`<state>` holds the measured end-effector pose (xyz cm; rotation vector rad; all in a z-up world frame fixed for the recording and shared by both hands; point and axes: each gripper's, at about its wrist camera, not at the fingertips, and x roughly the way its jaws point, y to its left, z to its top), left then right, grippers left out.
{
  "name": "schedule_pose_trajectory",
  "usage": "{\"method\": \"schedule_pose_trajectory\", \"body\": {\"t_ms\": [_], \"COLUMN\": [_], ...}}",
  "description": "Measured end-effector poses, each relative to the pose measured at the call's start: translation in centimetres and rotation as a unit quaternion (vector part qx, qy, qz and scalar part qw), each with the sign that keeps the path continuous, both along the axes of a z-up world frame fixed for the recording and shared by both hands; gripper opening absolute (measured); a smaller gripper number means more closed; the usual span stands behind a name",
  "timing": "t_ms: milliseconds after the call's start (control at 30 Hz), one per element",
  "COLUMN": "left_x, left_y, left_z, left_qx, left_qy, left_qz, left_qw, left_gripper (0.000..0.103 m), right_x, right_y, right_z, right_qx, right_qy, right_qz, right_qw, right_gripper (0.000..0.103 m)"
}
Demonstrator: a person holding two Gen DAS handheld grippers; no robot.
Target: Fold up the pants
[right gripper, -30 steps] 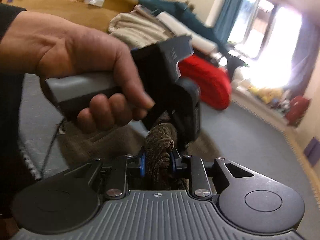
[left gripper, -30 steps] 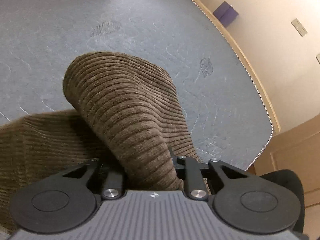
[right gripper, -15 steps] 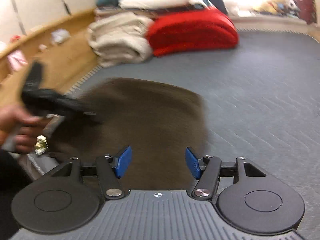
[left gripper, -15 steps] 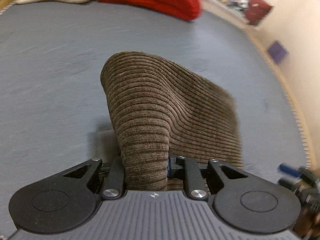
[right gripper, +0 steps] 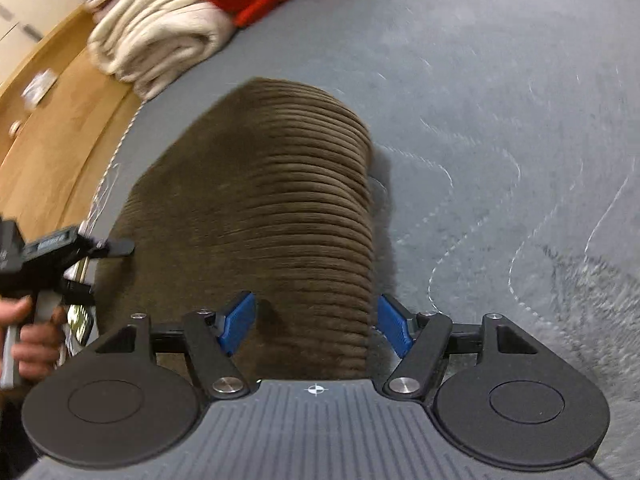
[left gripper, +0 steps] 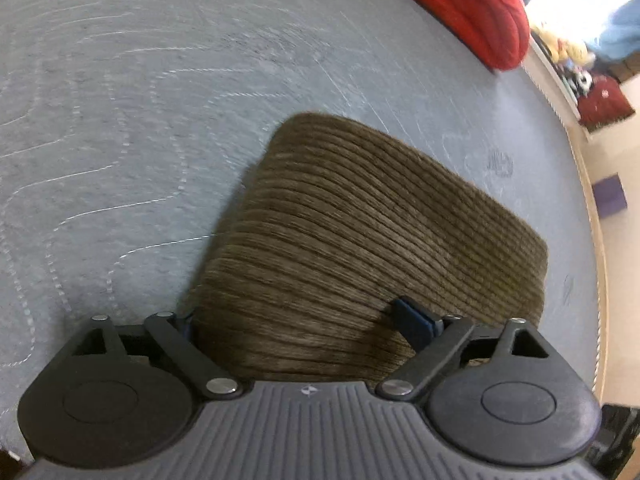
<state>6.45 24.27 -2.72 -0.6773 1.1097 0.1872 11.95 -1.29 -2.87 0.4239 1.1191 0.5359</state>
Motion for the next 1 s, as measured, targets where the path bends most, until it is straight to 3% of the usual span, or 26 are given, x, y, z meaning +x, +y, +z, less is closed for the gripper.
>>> {"method": "schedule_pose_trajectory", "body": {"t_ms": [133,267,300,333,367,433,500,700,733,767,800,867,900,933,1000], "left_x": [0.6,2.0,2.3,2.7,3.2,4.1,5.5,10.0,10.5,10.8,11.1,11.2,11.1,11.0,10.6], "left_y": [0.5,-0.1,-0.4,-0.7,-1.3,-2.8,-4.3,-12.8,-13.8,-14.7,-15.7,-17.6,-18.2,-18.8,-20.5], "left_z": [-2.1,-3.5,-3.5,-3.0,-2.0,-0.6,0.1,1.1,1.1,1.3,1.8,2.7,3.3,3.7,4.3], "left_qx": [-0.004,-0.005,-0.008,-0.018,-0.007,-0.003,-0.047,-0.081,-0.065,-0.025,0.047,0.139,0.133,0.109,0.088], "left_qy": [0.005,0.009,0.008,0.006,0.008,-0.011,-0.039,-0.113,-0.115,-0.114,-0.105,-0.104,-0.121,-0.138,-0.162], "left_qz": [-0.004,0.001,0.004,0.01,0.01,-0.001,-0.006,-0.094,-0.098,-0.095,-0.09,-0.1,-0.114,-0.129,-0.172], "left_qw": [1.0,1.0,0.9999,0.9998,0.9999,0.9999,0.9981,0.9858,0.9863,0.9886,0.9893,0.9797,0.9771,0.976,0.9677], "left_gripper": [0.101,0.098,0.085,0.073,0.071,0.048,0.043,0.046,0.054,0.056,0.058,0.056,0.05,0.047,0.042], "right_x": [0.5,0.9,0.9,0.9,0.9,1.0,1.1,2.8,3.3,3.7,4.3,5.5,5.5,4.8,3.3], "right_y": [0.3,0.8,0.9,0.9,0.7,-0.1,-0.9,-9.4,-11.2,-12.8,-14.0,-16.3,-17.3,-18.2,-18.9], "right_z": [-1.8,-2.2,-2.0,-1.6,-1.0,0.8,3.3,7.7,7.8,7.7,7.1,5.4,4.9,4.8,5.4], "right_qx": [0.01,0.023,0.023,0.026,0.028,0.032,0.002,-0.077,-0.083,-0.095,-0.115,-0.196,-0.236,-0.249,-0.239], "right_qy": [0.016,0.013,0.004,-0.007,-0.018,-0.053,-0.104,-0.19,-0.191,-0.188,-0.179,-0.122,-0.104,-0.115,-0.142], "right_qz": [-0.011,-0.015,-0.014,-0.014,-0.018,-0.024,-0.024,-0.083,-0.1,-0.112,-0.123,-0.163,-0.183,-0.19,-0.189], "right_qw": [1.0,1.0,1.0,1.0,0.999,0.998,0.994,0.975,0.973,0.971,0.969,0.959,0.949,0.943,0.942], "right_gripper": [0.07,0.047,0.037,0.032,0.027,0.024,0.023,0.023,0.024,0.027,0.034,0.036,0.036,0.036,0.036]}}
